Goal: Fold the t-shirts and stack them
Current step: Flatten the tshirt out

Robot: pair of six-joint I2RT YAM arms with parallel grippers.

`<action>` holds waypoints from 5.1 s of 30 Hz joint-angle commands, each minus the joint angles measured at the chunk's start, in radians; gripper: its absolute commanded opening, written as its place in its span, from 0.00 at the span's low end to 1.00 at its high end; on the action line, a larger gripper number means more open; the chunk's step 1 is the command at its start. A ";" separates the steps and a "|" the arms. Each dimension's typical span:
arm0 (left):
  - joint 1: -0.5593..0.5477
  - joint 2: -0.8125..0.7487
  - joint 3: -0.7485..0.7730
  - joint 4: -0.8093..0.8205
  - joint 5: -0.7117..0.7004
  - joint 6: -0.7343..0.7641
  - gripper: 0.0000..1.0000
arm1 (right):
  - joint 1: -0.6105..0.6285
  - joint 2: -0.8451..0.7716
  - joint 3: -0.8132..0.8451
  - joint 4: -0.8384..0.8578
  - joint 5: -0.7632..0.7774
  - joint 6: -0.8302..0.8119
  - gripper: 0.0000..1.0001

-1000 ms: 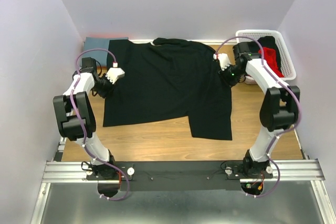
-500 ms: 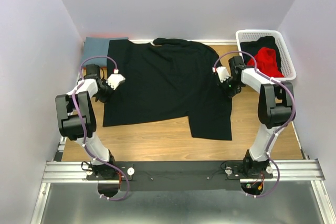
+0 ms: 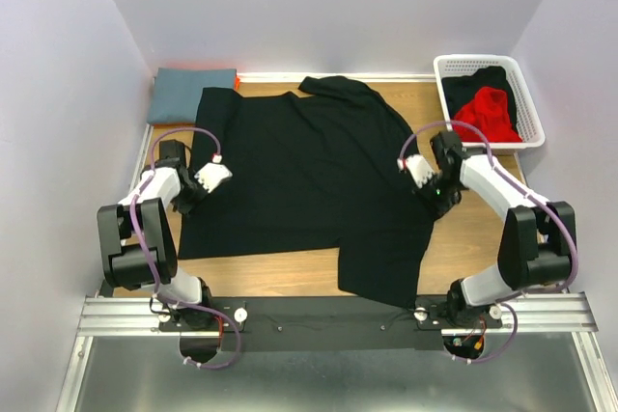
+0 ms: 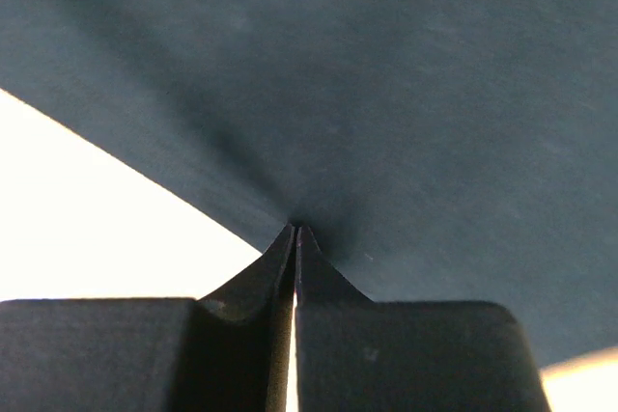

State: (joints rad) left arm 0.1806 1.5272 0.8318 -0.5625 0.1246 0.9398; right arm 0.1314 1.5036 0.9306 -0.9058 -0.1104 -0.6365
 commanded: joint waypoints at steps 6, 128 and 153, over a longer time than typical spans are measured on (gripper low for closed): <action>-0.007 0.099 0.335 -0.177 0.217 -0.111 0.13 | 0.002 0.295 0.453 0.019 -0.097 0.132 0.27; 0.080 0.758 1.069 -0.112 0.264 -0.383 0.55 | -0.036 1.110 1.413 0.133 -0.184 0.443 0.28; 0.080 0.861 1.156 -0.243 0.389 -0.256 0.39 | -0.044 1.078 1.403 0.140 -0.193 0.396 0.01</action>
State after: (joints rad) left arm 0.2543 2.3600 1.9835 -0.7513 0.4374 0.6521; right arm 0.0940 2.5660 2.3222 -0.7689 -0.2836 -0.2180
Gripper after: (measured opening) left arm 0.440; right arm 0.006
